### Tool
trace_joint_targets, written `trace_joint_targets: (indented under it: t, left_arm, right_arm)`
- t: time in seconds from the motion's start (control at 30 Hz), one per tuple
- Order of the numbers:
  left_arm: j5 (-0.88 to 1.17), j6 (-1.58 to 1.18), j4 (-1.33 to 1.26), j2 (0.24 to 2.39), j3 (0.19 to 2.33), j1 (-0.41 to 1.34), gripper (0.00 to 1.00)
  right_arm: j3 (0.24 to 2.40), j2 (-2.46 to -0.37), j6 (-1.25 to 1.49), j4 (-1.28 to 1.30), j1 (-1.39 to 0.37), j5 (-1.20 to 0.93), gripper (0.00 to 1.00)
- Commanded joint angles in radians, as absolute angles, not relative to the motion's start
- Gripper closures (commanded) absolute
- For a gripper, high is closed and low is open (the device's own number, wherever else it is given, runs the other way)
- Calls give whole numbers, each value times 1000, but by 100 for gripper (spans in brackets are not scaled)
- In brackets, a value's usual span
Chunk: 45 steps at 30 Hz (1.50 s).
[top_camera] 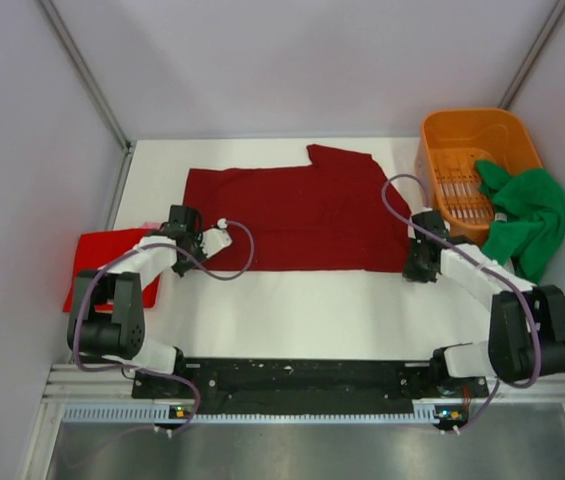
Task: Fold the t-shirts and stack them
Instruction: Fold the flattened tshirt in 1/3 of the way
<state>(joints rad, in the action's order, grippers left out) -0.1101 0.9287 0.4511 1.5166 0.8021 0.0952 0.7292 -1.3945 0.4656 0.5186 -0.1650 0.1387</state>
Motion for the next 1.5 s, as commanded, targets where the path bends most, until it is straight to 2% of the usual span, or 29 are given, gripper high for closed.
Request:
trace_joint_targets:
  t: [0.0, 0.2, 0.23, 0.27, 0.3, 0.33, 0.43, 0.6, 0.77, 0.83, 0.9, 0.97, 1.13, 1.47]
  left_arm:
    - [-101, 916, 572, 1415, 795, 94, 100]
    - [-95, 976, 647, 1292, 703, 94, 100]
    - [-97, 976, 634, 1278, 692, 94, 100]
    - [-98, 979, 623, 1279, 684, 94, 100]
    - [-97, 977, 615, 1284, 683, 94, 100]
    - [-97, 973, 612, 1296, 687, 94, 100]
    - [-109, 954, 612, 1325, 709, 94, 100]
    - [-109, 969, 607, 1327, 707, 92, 100]
    - [-126, 979, 601, 1319, 700, 92, 100]
    - [-130, 982, 598, 1319, 701, 91, 100]
    - [-132, 983, 598, 1322, 706, 91, 100]
    - [-138, 988, 601, 1322, 704, 91, 100]
    - [-146, 1015, 656, 1305, 710, 87, 100]
    - [-12, 1078, 985, 1278, 779, 92, 100]
  right_arm:
    - [695, -1231, 511, 550, -156, 117, 100]
    - [649, -1060, 564, 624, -156, 116, 100]
    - [647, -1046, 581, 617, -156, 142, 89]
    - [649, -1052, 594, 592, -156, 147, 70]
    - [652, -1067, 612, 562, -158, 138, 58]
    - [656, -1089, 641, 511, -156, 123, 53]
    - [655, -1164, 731, 387, -156, 147, 48]
    - [641, -1274, 828, 270, -156, 215, 47]
    - [614, -1347, 822, 270, -156, 180, 52]
    - [574, -1332, 827, 270, -158, 176, 59]
    - [543, -1298, 830, 275, -156, 201, 82]
    - [523, -1249, 827, 304, -152, 227, 99]
    - [497, -1057, 839, 412, -150, 261, 100]
    - [408, -603, 1057, 710, -140, 310, 100]
